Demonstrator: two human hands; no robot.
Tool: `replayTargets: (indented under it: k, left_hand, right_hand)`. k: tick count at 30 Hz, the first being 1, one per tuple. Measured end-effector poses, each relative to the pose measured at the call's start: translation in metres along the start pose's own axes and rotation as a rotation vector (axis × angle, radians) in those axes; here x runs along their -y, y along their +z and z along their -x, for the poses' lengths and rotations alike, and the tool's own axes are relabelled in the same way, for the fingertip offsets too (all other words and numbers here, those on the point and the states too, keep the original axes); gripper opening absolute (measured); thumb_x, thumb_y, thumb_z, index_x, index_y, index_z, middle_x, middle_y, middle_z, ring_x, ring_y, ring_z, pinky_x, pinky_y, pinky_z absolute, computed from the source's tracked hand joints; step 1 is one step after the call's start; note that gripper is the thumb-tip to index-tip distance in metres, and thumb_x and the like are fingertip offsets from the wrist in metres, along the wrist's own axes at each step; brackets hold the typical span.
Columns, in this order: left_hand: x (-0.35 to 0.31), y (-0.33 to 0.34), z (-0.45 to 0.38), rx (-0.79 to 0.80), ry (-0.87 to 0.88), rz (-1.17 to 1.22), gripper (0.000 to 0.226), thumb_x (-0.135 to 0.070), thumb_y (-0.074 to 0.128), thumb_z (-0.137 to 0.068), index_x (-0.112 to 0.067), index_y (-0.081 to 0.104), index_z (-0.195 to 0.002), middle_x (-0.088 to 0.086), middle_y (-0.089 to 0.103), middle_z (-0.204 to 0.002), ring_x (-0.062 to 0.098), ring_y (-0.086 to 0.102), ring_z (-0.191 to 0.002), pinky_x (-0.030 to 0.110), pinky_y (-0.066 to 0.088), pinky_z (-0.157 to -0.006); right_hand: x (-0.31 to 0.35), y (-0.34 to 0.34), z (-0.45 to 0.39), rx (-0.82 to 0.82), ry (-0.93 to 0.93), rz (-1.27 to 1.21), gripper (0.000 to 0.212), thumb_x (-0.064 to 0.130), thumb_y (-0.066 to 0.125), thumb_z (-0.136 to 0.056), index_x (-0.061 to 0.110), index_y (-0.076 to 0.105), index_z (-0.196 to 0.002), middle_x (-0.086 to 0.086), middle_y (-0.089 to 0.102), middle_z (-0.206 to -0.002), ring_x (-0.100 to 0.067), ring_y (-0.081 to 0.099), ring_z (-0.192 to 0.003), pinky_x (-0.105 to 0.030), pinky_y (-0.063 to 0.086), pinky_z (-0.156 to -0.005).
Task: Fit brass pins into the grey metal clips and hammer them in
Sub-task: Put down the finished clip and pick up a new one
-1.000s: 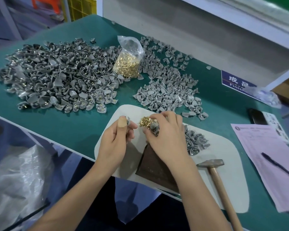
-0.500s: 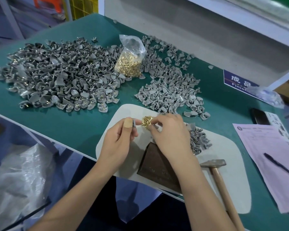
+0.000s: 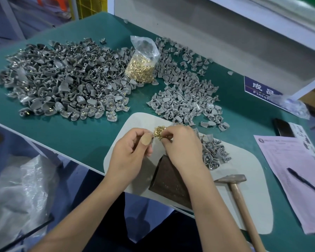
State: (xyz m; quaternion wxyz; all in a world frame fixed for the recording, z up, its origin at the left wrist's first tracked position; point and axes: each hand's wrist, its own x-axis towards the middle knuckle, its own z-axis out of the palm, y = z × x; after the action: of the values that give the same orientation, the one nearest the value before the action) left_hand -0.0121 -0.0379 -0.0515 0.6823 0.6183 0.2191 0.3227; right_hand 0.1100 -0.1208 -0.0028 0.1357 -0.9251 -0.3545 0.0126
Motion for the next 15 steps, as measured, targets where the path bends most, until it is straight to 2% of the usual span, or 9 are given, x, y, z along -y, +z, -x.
replayTargets:
  k: [3,8,12,15]
  left_hand:
    - [-0.001,0.0,0.001,0.026,-0.02,0.004,0.016,-0.022,0.052,-0.104,-0.026,0.067,-0.105,-0.004,0.074,-0.081,0.006,0.066,-0.073,0.015,0.05,-0.065]
    - [-0.007,0.003,0.015,0.06,0.135,-0.233,0.016,-0.041,0.049,-0.101,-0.04,0.062,-0.11,-0.016,0.072,-0.095,0.006,0.071,-0.09,0.015,0.051,-0.078]
    - [-0.015,0.005,0.036,0.017,0.38,-0.431,0.015,-0.036,0.048,-0.102,-0.04,0.06,-0.112,-0.025,0.066,-0.098,0.0,0.065,-0.091,0.013,0.046,-0.08]
    - [-0.017,0.01,0.054,0.135,0.552,-0.496,0.018,-0.034,0.047,-0.104,-0.028,0.061,-0.114,-0.033,0.053,-0.102,-0.009,0.054,-0.093,0.008,0.04,-0.082]
  right_hand:
    - [-0.002,0.004,-0.002,-0.019,0.052,-0.022,0.008,0.031,0.071,-0.091,0.033,0.078,-0.095,0.009,0.072,-0.098,-0.019,0.06,-0.102,-0.033,0.049,-0.077]
    - [-0.001,0.006,-0.012,-0.008,0.029,0.067,0.013,0.031,0.064,-0.096,0.03,0.077,-0.099,0.002,0.072,-0.098,-0.023,0.06,-0.102,-0.032,0.043,-0.074]
    - [0.002,0.008,-0.019,-0.031,-0.062,0.204,0.018,0.032,0.059,-0.098,0.026,0.076,-0.102,0.0,0.073,-0.1,-0.025,0.059,-0.108,-0.033,0.045,-0.077]
    - [0.001,0.011,-0.019,-0.06,-0.091,0.213,0.019,0.025,0.056,-0.096,0.022,0.075,-0.096,-0.001,0.072,-0.096,-0.024,0.06,-0.104,-0.032,0.043,-0.073]
